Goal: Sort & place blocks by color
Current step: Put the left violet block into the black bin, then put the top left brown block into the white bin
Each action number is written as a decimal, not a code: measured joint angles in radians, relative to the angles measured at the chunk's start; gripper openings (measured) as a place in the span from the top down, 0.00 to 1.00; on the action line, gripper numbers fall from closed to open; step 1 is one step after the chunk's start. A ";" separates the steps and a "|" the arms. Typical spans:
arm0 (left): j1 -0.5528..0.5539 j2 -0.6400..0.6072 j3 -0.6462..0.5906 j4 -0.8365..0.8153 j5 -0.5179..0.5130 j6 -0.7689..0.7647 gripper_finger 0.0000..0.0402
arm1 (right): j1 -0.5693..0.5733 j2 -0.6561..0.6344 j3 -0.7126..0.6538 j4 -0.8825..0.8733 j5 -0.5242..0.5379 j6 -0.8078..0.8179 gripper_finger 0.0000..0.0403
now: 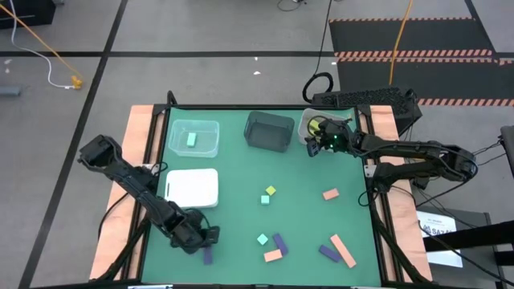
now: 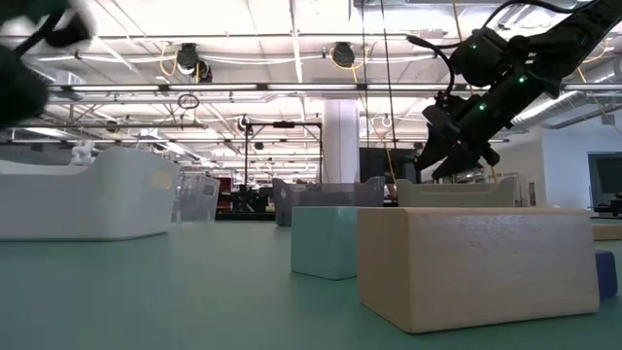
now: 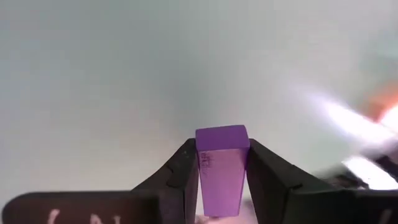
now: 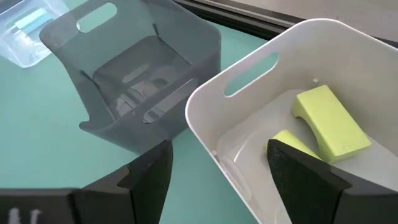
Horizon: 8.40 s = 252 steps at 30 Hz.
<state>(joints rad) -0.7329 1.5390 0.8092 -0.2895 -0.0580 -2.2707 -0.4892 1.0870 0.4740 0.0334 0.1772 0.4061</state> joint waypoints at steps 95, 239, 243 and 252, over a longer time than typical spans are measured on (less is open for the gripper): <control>1.227 0.219 0.150 0.770 0.188 2.043 0.56 | -0.013 0.000 0.001 0.427 0.054 0.025 0.37; 0.915 -0.050 0.150 0.872 -0.264 2.627 0.55 | 0.343 0.470 0.470 0.987 0.159 -0.213 0.73; 0.917 -0.050 0.150 0.877 -0.262 2.627 0.57 | 0.343 0.470 0.470 0.955 0.161 -0.210 0.73; 0.920 -0.051 0.150 0.884 -0.284 2.630 0.85 | 0.343 0.468 0.468 0.945 0.173 -0.212 0.65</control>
<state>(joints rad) 0.1867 1.4883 0.9588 0.5949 -0.3424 0.3596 -0.1459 1.5551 0.9424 0.9787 0.3504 0.1936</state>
